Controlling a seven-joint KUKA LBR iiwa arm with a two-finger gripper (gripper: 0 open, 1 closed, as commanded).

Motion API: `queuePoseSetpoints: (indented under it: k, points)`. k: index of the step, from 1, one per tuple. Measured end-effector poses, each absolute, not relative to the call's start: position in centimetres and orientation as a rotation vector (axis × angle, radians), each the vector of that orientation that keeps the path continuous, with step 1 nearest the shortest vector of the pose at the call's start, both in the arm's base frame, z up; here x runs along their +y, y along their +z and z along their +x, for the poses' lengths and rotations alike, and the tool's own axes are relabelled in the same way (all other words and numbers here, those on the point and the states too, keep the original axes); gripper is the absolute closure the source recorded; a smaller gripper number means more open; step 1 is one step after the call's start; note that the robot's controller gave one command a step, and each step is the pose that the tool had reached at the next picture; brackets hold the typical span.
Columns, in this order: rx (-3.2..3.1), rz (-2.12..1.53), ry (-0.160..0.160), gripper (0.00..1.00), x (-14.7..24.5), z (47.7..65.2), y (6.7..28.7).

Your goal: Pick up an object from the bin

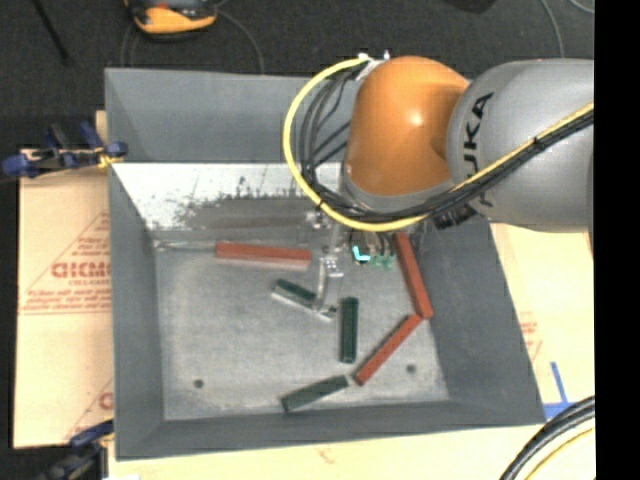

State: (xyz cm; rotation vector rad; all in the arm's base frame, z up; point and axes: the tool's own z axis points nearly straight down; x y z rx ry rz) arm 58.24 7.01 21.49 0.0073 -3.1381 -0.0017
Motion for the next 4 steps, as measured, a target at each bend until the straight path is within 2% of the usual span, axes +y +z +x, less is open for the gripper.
queuePoseSetpoints:
  k: [1,2,3,4]
  points:
    - [-3.146,0.006,-0.003,0.0,7.0,58.4,21.9]
    - [-3.15,-0.06,-0.004,0.0,4.2,57.0,16.4]
    - [-3.146,0.141,0.002,0.0,4.2,60.0,11.9]
    - [-3.11,-0.502,-0.007,1.0,2.2,58.0,8.3]
